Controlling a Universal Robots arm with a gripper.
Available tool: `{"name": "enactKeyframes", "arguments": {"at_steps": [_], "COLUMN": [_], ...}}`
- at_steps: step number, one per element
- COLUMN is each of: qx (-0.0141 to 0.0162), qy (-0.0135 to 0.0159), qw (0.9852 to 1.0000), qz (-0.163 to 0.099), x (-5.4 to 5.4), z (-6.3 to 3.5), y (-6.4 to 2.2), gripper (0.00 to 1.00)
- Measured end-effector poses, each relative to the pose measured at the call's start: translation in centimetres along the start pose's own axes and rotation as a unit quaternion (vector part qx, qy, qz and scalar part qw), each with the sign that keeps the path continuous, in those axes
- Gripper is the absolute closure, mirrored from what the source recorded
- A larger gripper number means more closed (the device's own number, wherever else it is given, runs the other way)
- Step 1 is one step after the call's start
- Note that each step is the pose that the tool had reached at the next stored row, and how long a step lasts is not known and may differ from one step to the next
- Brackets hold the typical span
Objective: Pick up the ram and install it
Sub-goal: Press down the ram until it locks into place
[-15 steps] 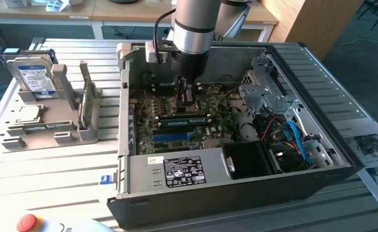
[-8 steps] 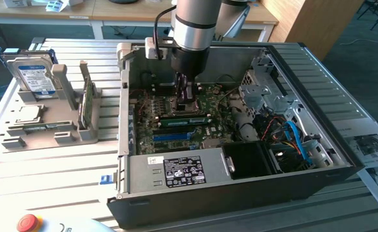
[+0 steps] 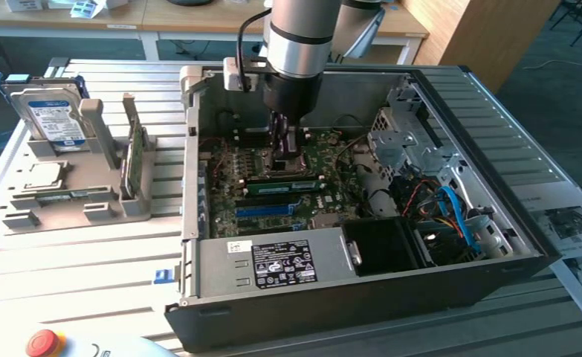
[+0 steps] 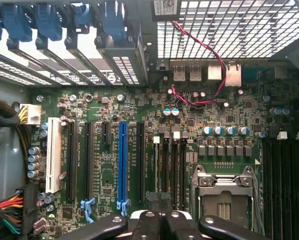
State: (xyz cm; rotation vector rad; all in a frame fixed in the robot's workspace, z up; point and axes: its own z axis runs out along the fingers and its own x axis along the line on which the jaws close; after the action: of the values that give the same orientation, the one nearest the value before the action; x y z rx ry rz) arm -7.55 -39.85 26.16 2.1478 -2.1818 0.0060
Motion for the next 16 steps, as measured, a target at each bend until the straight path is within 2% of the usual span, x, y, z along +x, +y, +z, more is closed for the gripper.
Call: {"name": "enactKeyframes", "arguments": {"at_steps": [7, 16], "qx": [0.0025, 0.0027], "qy": [0.0000, 0.0001], "qw": [1.0000, 1.0000], "qz": [0.000, 0.000], "x": [0.00, -0.01], "z": [0.00, -0.02], "y": [0.00, -0.15], "gripper": [0.90, 0.90]}}
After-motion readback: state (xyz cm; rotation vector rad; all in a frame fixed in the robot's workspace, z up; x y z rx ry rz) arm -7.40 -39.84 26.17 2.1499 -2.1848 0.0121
